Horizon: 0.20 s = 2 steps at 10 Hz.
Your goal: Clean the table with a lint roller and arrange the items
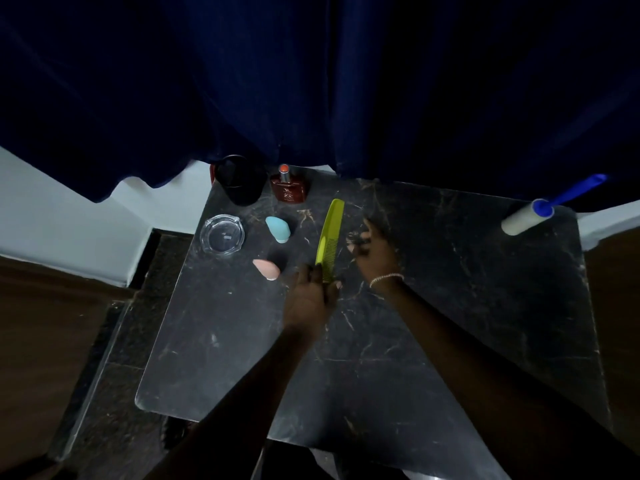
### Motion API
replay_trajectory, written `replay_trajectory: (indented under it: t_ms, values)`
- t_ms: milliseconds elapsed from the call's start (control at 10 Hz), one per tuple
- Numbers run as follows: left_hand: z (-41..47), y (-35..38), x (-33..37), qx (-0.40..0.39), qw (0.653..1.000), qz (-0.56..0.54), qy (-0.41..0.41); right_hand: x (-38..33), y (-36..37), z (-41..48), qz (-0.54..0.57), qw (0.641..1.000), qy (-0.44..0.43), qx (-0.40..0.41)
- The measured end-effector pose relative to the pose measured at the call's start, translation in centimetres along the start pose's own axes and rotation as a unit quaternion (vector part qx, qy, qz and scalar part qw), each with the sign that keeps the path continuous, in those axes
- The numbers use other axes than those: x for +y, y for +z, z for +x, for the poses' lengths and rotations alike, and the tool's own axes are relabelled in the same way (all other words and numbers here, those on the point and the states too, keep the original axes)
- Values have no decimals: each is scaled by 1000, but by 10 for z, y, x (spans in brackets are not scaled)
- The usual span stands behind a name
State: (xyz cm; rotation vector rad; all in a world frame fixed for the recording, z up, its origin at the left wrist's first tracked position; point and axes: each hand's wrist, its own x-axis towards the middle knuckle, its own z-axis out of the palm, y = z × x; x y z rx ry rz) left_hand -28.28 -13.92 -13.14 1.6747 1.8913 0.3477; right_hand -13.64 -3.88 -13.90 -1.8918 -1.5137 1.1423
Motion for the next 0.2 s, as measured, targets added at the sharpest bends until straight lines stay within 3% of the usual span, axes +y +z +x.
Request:
replay_trajectory:
  t_ms: [200]
  values:
    - [-37, -8, 8, 52, 990, 82, 100, 19, -43, -64, -59, 990, -122, 48]
